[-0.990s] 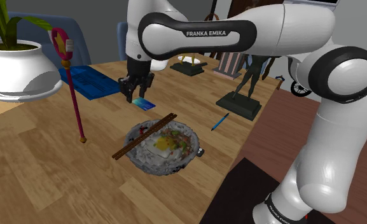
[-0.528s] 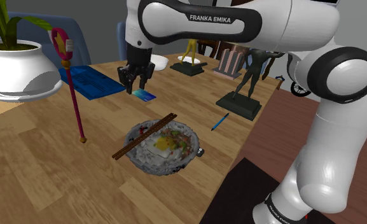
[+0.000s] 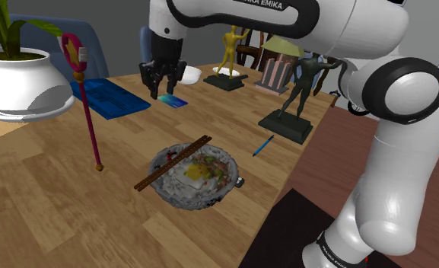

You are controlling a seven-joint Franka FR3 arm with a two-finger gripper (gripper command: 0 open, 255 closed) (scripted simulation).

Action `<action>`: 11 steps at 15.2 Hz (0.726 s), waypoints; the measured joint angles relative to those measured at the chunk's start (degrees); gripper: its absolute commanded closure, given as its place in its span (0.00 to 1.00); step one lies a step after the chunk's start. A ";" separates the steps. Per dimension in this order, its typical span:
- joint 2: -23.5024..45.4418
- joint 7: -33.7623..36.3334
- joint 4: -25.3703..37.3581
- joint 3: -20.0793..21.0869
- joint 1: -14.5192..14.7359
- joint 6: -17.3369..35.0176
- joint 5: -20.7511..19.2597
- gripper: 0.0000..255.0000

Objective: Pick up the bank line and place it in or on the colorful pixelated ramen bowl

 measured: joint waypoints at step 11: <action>-3.86 1.66 1.50 1.00 1.20 -5.38 0.84 1.00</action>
